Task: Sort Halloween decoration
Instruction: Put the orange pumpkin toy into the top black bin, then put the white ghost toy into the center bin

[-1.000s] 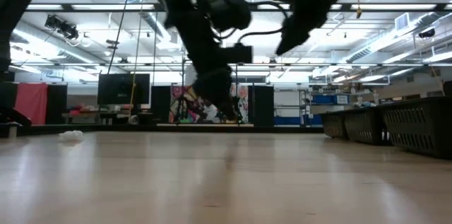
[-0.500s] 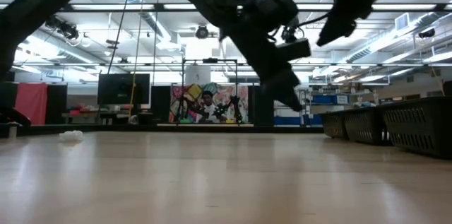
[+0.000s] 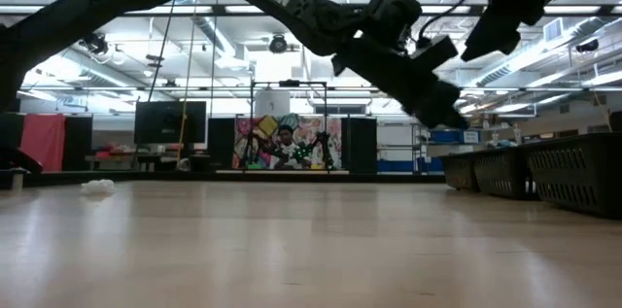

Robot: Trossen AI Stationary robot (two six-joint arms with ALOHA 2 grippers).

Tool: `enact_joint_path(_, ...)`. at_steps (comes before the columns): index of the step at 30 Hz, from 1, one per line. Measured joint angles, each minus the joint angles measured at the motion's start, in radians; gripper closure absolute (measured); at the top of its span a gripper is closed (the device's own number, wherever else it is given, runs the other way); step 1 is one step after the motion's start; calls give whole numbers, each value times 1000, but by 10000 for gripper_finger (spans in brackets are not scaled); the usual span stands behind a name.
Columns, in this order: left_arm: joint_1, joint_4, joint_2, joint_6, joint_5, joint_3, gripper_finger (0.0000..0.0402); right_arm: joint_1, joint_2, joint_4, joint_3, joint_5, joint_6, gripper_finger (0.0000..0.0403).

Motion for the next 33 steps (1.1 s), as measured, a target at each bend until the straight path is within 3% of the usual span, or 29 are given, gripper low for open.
enact_joint_path(6, 0, 117, 18, -35, 86, -1, 309, 22, -26, 20, -1, 0, 3, 234)
enact_joint_path(13, 0, 140, 18, -51, 116, 0, 216, 31, -29, 40, -1, 0, -3, 234)
enact_joint_path(16, 0, 130, 12, -51, 63, -1, 198, 31, -29, 58, -1, 0, -5, 234)
enact_joint_path(20, -10, 83, -30, -46, -20, -2, 205, 33, -29, 94, 0, -30, -45, 234)
enact_joint_path(26, -51, -3, -67, -45, -121, 0, 244, 68, -26, 229, 0, -263, -168, 234)
enact_joint_path(33, -99, -99, -68, -3, -184, 0, 266, 123, 23, 332, 0, -416, -246, 234)
